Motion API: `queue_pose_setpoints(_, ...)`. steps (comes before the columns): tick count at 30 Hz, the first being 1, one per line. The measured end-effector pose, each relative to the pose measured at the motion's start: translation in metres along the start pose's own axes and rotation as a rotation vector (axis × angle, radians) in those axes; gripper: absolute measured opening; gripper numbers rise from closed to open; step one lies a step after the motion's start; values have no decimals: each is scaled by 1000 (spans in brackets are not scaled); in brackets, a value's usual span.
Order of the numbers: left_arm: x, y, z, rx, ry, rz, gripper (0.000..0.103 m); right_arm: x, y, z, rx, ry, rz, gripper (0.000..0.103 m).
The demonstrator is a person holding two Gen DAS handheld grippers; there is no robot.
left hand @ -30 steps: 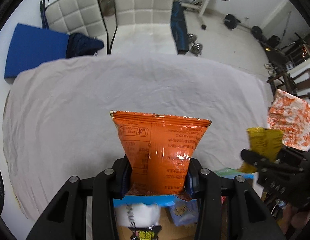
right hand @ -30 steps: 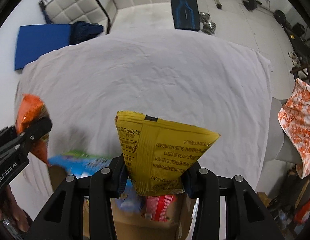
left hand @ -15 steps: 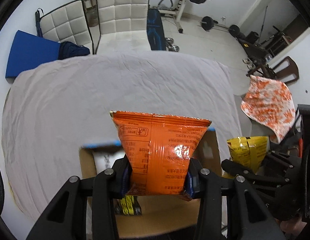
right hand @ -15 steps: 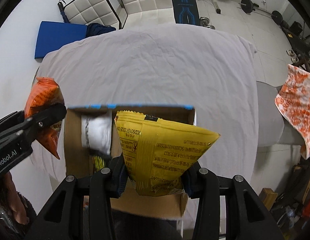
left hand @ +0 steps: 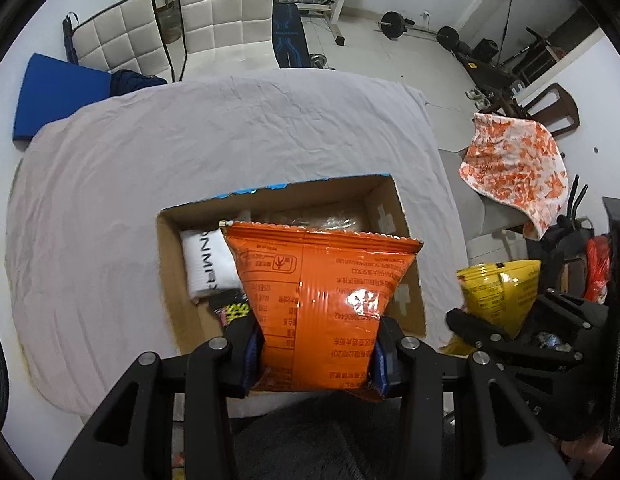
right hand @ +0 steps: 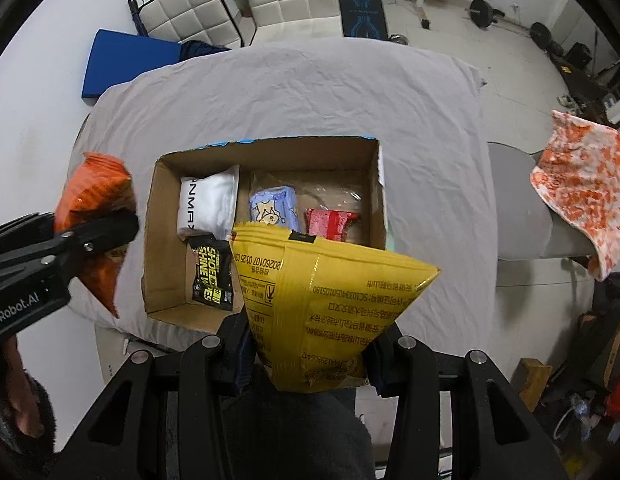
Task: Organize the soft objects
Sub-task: 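Carry both packets over the box and open both tools to drop them inside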
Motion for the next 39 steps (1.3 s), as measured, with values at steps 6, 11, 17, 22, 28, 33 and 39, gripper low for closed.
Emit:
queue_pose_setpoints(6, 5, 22, -4, -34, 26, 0, 40, -11, 21, -13, -12, -9, 6, 47)
queue_pose_setpoints(11, 9, 40, 3, -80, 53, -23, 40, -15, 35, -17, -34, 7, -3, 47)
queue_pose_setpoints(17, 18, 59, 14, -138, 72, -35, 40, -10, 49, -8, -80, 27, 12, 47)
queue_pose_setpoints(22, 20, 67, 20, -160, 77, -34, 40, -5, 50, -3, -94, 32, 28, 47)
queue_pose_setpoints(28, 17, 56, 28, -131, 65, -29, 40, 1, 35, 10, -73, 40, 39, 47)
queue_pose_setpoints(33, 12, 42, 55, -128, 53, -51, 40, 10, 21, 37, -84, 58, 49, 47)
queue_pose_setpoints(39, 1, 38, 88, -169, 33, -69, 40, 23, 15, 80, -146, 41, 70, 47)
Point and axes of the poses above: each gripper's, at about its wrist camera, not at the fingertips, and z roughly the way its jaws point, x to its right, y to its underside, the point moved 5 cm from there along z, roughly the way its jaws point, and after that the axes turned 5 degrees about x, right-handed, at the moved point
